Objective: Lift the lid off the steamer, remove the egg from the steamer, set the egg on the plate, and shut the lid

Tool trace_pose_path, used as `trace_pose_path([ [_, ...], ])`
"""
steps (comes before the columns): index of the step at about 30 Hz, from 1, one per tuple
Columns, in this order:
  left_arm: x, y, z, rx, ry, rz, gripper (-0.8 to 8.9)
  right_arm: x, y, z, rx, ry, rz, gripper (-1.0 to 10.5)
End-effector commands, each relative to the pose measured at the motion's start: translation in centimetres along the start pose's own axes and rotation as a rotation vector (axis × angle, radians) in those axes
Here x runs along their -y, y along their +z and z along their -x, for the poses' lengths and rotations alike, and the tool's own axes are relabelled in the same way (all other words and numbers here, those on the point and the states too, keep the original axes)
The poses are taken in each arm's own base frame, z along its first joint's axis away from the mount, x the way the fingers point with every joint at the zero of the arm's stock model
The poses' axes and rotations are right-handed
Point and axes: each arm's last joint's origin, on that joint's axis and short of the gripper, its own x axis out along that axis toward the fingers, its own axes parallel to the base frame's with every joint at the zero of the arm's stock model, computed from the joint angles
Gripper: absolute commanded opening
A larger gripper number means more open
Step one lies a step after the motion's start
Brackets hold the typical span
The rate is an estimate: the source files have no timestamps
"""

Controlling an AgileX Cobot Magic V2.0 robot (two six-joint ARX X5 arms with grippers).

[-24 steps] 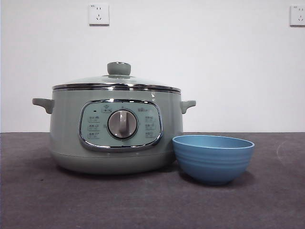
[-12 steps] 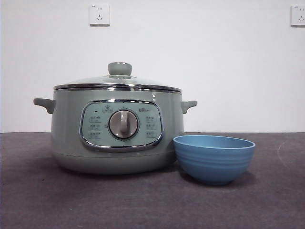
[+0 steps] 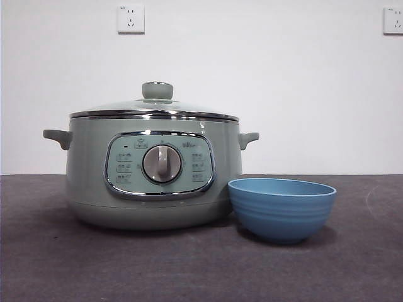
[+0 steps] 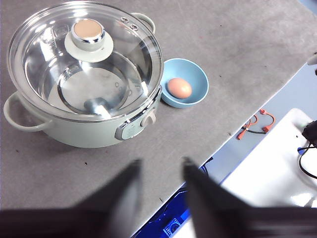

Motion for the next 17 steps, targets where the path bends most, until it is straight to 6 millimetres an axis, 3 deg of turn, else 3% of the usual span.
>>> trace_pose_path([
  [1,-0.01,-0.1,-0.07,0.002,-0.001,-0.002,-0.08,-0.05,0.08,0.13,0.007,-0.002,-0.006,-0.1],
  [17,-0.03,-0.09,-0.08,0.001,0.002,-0.002,-0.03,-0.05,0.08,0.13,0.006,-0.002,-0.005,0.0],
])
